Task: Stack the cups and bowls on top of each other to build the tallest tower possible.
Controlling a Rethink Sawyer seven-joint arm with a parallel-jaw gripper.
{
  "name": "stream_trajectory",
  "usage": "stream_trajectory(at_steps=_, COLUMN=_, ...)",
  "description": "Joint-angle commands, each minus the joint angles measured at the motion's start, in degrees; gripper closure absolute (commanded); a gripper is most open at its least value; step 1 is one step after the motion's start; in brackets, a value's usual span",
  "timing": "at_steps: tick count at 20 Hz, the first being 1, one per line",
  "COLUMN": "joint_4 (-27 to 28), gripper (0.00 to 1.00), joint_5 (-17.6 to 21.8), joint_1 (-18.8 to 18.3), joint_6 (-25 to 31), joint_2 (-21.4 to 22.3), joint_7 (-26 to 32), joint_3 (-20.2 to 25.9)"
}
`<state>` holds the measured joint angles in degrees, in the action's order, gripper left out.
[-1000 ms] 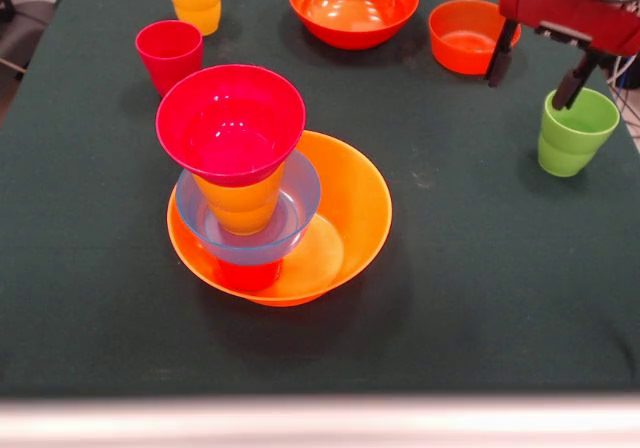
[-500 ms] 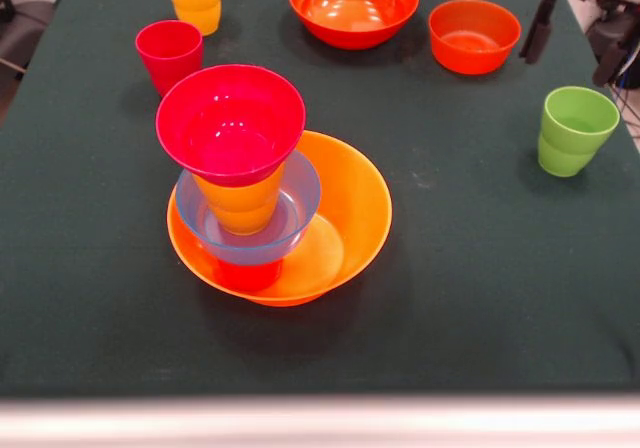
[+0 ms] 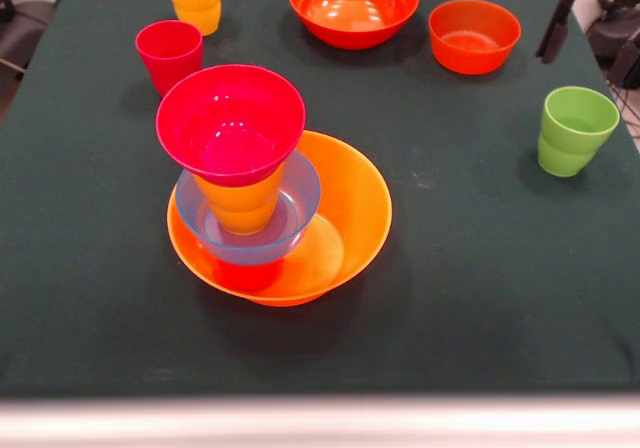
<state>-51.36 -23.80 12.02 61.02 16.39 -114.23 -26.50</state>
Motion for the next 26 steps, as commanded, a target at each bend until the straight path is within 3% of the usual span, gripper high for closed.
stream_trajectory(at_steps=1, joint_4=-9.0, gripper=0.00, joint_5=3.3, joint_1=-0.8, joint_6=-6.9, joint_2=-1.8, joint_7=-5.0, joint_3=6.1)
stream_trajectory(at_steps=7, joint_4=-10.3, gripper=0.00, joint_5=3.5, joint_1=-1.0, joint_6=-7.5, joint_2=-1.4, joint_7=-3.4, joint_3=6.5)
stream_trajectory(at_steps=14, joint_4=-8.6, gripper=0.00, joint_5=4.4, joint_1=1.0, joint_6=-2.6, joint_2=-1.3, joint_7=-4.8, joint_3=4.7)
stream_trajectory(at_steps=26, joint_4=-11.0, gripper=0.00, joint_5=4.2, joint_1=1.1, joint_6=-6.5, joint_2=-2.0, joint_7=-4.3, joint_3=6.2)
